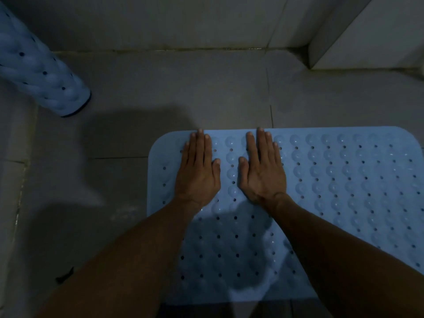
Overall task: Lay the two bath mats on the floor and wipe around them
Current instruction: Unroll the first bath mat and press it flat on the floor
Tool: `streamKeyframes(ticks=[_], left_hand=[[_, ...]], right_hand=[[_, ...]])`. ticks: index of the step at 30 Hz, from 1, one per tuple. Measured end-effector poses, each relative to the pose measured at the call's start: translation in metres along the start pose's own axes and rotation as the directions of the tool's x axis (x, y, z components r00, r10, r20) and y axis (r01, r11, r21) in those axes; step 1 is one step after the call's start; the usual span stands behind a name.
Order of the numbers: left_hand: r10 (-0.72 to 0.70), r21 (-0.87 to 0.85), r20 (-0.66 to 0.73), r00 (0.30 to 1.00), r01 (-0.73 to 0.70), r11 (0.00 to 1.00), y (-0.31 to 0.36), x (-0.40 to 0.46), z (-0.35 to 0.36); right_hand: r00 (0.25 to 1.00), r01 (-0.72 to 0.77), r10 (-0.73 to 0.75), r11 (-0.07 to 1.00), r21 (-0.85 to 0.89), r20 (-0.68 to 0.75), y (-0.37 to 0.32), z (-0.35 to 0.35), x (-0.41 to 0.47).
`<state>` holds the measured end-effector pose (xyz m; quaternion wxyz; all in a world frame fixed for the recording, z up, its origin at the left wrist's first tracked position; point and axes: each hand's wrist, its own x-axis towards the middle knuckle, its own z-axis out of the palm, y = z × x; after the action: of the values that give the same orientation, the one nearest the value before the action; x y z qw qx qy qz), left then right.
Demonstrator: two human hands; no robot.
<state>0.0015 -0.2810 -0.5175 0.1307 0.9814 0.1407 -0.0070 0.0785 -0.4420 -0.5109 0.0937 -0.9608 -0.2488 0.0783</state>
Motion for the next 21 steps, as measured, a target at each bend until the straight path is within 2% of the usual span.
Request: streamKeyframes(ticks=[4,13,17,19,21], left_hand=[[0.012,-0.006,-0.017,1.000,-0.012,1.000,-0.001,0.000,0.001],[0.037,0.093,-0.037,0.999,-0.033,0.995,0.000,-0.001,0.002],[0.082,0.104,-0.074,0.994,-0.074,0.992,0.004,-0.004,-0.002],[0.038,0.129,-0.002,0.999,-0.037,0.991,0.006,-0.003,-0.006],[-0.065,0.127,0.121,0.991,0.049,0.991,0.009,0.004,-0.010]], right_hand=[[1.000,0.001,-0.001,1.000,0.017,-0.018,0.000,0.001,-0.001],[0.998,0.025,-0.023,0.999,0.037,-0.062,0.004,0.002,-0.003],[0.999,0.030,-0.028,0.997,0.077,-0.028,0.005,-0.001,-0.003],[0.999,0.030,-0.034,0.993,0.111,0.040,0.006,-0.006,-0.001],[0.988,0.035,-0.058,0.986,0.160,0.142,0.009,-0.016,0.005]])
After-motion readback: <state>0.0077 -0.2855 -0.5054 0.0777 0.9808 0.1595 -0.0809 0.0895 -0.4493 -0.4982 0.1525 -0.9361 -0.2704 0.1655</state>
